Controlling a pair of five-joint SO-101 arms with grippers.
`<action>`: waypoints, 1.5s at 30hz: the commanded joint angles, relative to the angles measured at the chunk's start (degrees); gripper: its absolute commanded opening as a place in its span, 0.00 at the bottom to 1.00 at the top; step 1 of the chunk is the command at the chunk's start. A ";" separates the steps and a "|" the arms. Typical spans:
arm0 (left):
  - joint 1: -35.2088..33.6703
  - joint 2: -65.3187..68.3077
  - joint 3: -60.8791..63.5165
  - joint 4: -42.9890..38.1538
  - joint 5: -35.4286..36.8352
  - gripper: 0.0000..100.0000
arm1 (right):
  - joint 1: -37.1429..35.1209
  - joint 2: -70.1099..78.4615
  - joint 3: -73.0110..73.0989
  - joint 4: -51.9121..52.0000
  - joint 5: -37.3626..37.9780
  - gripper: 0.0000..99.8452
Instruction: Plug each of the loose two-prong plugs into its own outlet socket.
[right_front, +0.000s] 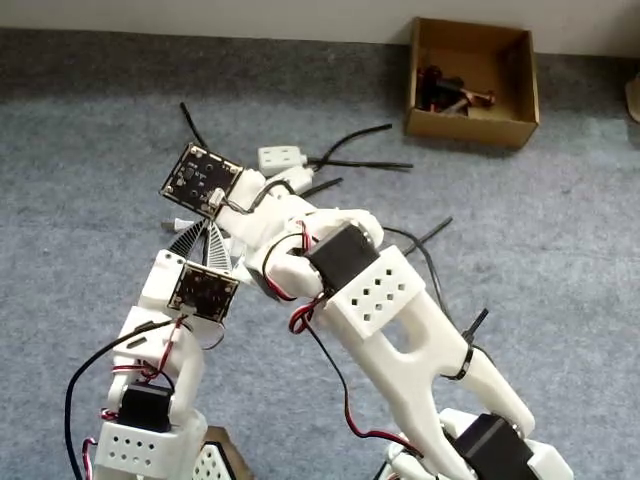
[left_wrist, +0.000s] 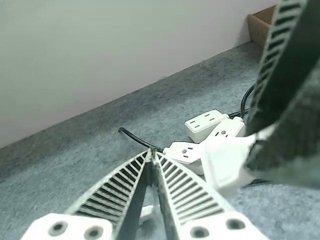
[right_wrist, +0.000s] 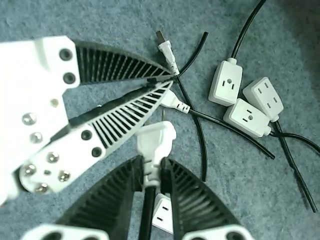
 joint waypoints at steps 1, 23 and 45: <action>1.80 -0.04 1.19 0.18 0.53 0.01 | -1.01 -2.86 -3.82 0.04 -0.70 0.01; 2.86 -0.40 1.19 1.14 0.26 0.01 | -0.75 -2.86 -3.91 1.19 -0.79 0.01; -7.08 -0.57 1.19 1.05 0.53 0.01 | 9.80 -2.24 -3.65 8.66 6.68 0.01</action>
